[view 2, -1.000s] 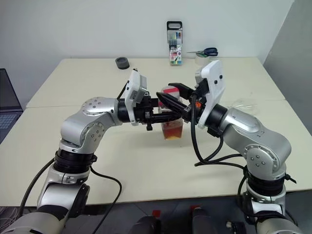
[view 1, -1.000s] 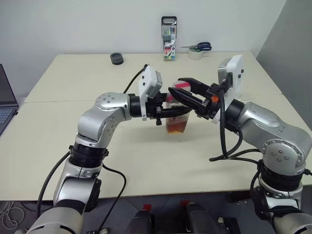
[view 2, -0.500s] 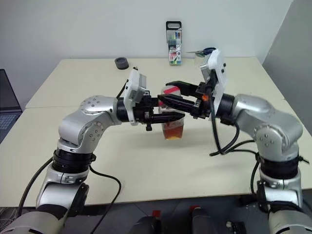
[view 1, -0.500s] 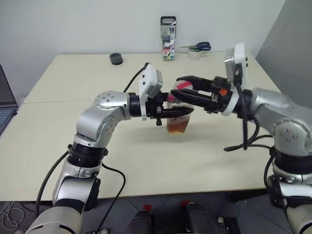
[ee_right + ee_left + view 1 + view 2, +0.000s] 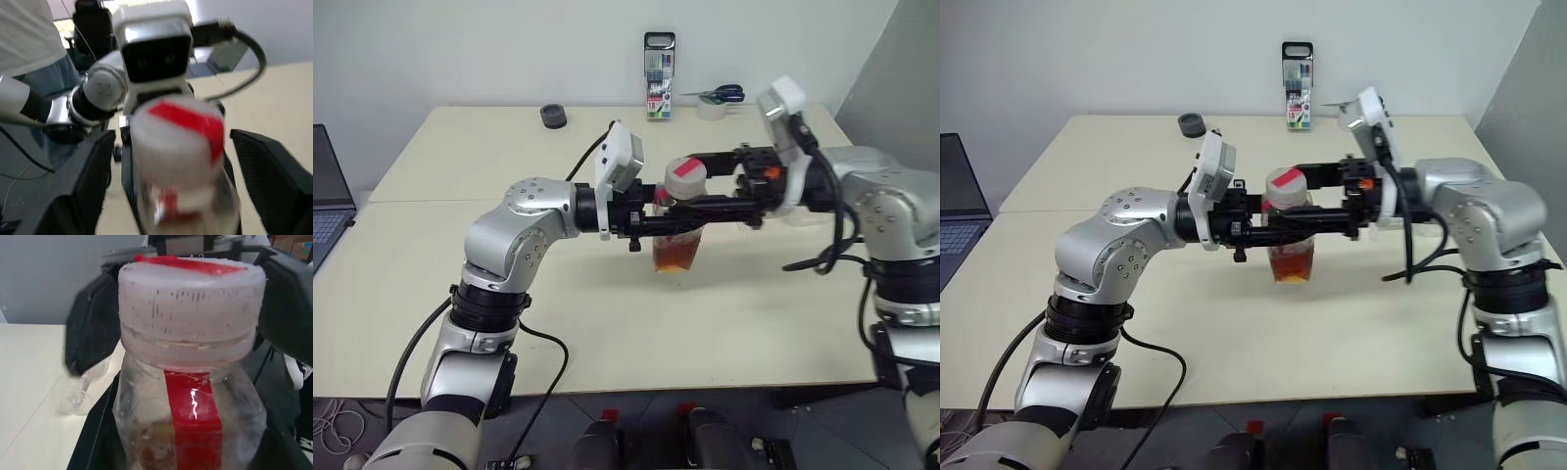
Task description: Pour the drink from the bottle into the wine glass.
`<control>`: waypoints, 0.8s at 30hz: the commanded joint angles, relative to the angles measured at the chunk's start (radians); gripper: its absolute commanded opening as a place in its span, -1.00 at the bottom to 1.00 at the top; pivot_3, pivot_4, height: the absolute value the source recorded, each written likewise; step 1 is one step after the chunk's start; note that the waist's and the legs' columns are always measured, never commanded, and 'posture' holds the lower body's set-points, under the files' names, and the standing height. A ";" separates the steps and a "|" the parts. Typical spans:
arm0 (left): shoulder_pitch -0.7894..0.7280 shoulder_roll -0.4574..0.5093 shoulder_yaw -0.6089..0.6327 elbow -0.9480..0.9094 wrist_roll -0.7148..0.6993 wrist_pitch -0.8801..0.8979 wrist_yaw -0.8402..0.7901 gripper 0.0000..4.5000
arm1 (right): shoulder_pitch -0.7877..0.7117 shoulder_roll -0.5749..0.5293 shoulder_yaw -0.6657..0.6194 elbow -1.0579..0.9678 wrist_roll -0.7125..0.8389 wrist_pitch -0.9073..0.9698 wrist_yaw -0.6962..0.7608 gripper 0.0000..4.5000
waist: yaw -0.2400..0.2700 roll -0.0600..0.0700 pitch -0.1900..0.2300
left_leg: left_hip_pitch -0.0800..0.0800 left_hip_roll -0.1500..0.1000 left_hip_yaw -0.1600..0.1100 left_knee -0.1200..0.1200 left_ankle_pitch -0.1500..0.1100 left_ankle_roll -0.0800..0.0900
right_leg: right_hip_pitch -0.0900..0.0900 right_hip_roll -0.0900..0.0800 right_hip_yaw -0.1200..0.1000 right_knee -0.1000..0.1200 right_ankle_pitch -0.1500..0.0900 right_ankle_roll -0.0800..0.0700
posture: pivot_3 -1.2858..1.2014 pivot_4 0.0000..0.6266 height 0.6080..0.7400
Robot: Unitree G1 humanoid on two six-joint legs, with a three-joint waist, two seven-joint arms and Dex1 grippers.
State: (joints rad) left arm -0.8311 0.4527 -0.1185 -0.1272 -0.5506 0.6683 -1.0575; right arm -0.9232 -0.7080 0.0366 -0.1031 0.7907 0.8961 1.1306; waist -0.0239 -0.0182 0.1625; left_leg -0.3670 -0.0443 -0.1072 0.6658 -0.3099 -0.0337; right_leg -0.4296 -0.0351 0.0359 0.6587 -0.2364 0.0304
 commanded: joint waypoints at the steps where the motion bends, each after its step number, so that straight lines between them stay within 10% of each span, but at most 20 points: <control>1: -0.015 -0.002 0.028 -0.033 -0.020 -0.015 0.010 -0.19 | 0.073 -0.090 -0.105 -0.161 0.100 0.104 -0.023 0.98 | 0.000 0.000 0.000 | 0.000 0.000 0.000 0.000 0.000 0.000 | 0.000 0.000 0.000 0.000 0.000 0.000 | 0.03 -0.52 1.00; 14: -0.038 -0.025 0.023 0.011 -0.005 -0.040 0.010 -0.19 | 0.186 0.189 -0.248 -0.514 0.196 0.150 -0.708 0.98 | -0.004 0.000 0.000 | 0.001 0.001 0.001 0.000 0.000 0.000 | 0.000 0.000 0.002 0.003 0.000 0.000 | 0.03 -0.52 1.00; 24: -0.052 -0.028 0.019 0.030 0.003 -0.047 0.013 -0.19 | 0.193 0.246 -0.204 -0.537 0.209 0.116 -0.810 0.98 | -0.005 0.000 0.000 | 0.002 0.000 0.001 0.000 0.000 0.000 | 0.000 0.001 0.001 0.003 0.000 0.000 | 0.03 -0.52 1.00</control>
State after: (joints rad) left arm -0.8425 0.4279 -0.1147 -0.0787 -0.5454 0.6461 -1.0483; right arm -0.7181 -0.4608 -0.1602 -0.6205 0.9875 1.0400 0.3253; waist -0.0292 -0.0180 0.1627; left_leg -0.3654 -0.0439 -0.1058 0.6661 -0.3098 -0.0339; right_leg -0.4297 -0.0345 0.0372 0.6613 -0.2364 0.0305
